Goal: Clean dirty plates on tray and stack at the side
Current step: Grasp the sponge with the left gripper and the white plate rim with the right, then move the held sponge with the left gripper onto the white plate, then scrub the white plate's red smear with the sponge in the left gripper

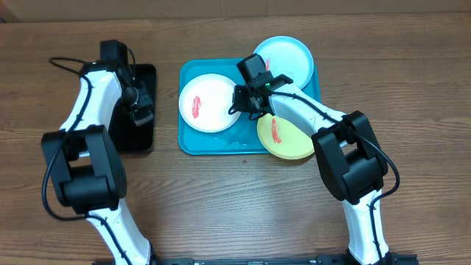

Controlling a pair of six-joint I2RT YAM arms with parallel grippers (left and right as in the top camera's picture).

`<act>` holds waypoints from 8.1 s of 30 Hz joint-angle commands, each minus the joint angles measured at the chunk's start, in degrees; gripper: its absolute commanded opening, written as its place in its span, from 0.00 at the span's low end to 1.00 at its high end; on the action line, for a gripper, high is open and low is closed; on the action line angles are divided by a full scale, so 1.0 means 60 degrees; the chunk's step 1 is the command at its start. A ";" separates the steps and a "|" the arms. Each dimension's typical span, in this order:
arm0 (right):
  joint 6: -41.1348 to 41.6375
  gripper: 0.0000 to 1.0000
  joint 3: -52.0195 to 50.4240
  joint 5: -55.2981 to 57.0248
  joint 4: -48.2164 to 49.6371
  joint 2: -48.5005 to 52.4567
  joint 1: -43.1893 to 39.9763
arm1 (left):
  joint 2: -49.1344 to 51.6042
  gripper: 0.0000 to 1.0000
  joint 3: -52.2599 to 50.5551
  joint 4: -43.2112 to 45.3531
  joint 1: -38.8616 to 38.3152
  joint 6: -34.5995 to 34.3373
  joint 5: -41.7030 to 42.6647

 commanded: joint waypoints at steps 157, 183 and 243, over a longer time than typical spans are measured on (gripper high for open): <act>0.0040 0.04 0.0124 -0.2204 -0.1209 0.0095 -0.0645 | 0.3308 0.04 0.4288 -0.4812 -0.4065 0.2419 0.3016; 0.0040 0.04 0.0124 -0.2193 -0.1206 0.0095 -0.0645 | 0.3308 0.04 0.4288 -0.4408 -0.4018 -0.1140 -0.1319; 0.0036 0.04 0.0124 -0.2197 -0.1534 0.0091 -0.0645 | 0.3308 0.04 0.6339 -0.4466 -0.3756 -0.0772 -0.0896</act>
